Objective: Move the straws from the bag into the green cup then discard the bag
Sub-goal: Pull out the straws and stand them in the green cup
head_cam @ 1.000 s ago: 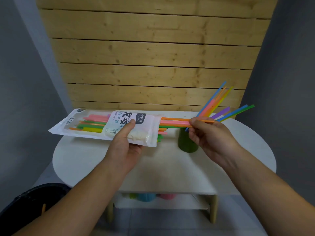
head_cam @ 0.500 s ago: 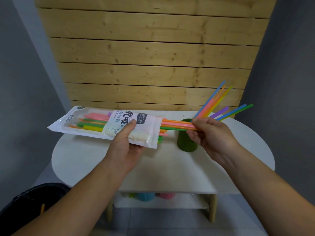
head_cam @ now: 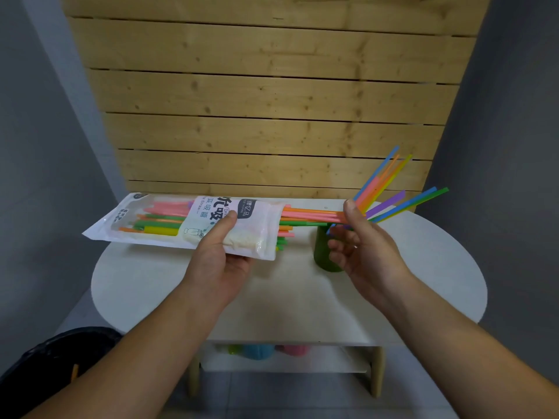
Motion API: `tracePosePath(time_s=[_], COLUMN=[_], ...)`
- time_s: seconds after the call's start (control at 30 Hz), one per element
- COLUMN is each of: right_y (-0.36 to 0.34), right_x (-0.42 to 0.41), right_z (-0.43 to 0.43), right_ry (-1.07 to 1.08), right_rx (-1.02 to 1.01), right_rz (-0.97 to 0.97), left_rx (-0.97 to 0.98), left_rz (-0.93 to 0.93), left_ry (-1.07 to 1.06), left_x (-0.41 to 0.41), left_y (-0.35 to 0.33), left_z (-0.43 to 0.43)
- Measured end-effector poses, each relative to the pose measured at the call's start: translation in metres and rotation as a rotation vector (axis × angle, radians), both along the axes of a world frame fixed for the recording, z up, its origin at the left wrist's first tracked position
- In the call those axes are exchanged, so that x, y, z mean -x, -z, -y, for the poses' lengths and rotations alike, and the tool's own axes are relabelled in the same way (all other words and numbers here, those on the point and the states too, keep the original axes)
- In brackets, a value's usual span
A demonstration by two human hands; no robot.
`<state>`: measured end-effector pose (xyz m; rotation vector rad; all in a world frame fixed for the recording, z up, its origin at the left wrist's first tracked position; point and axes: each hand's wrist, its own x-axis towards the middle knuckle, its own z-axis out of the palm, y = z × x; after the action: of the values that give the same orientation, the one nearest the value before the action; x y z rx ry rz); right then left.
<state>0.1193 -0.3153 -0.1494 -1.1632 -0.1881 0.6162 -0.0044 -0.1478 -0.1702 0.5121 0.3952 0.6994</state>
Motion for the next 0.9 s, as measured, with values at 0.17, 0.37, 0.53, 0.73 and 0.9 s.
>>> tracePosePath(time_s=[0.17, 0.37, 0.53, 0.73, 0.9], right_y=[0.010, -0.001, -0.011, -0.016, -0.021], right_x=[0.011, 0.009, -0.001, -0.017, -0.033], right_z=[-0.018, -0.028, -0.015, 0.005, 0.024], right_ry=[-0.049, 0.122, 0.143, 0.142, 0.197], right_rx=[0.007, -0.062, -0.065, -0.080, -0.109], right_rz=[-0.025, 0.076, 0.135, 0.125, 0.210], left_rx=[-0.003, 0.002, 0.056, 0.065, 0.078], left_rz=[-0.005, -0.019, -0.034, -0.040, -0.059], left_ry=[0.023, 0.016, -0.018, -0.055, -0.079], left_x=[0.000, 0.002, 0.002, 0.002, 0.003], left_y=[0.001, 0.007, 0.011, 0.013, 0.014], left_z=[0.002, 0.000, -0.007, -0.016, -0.023])
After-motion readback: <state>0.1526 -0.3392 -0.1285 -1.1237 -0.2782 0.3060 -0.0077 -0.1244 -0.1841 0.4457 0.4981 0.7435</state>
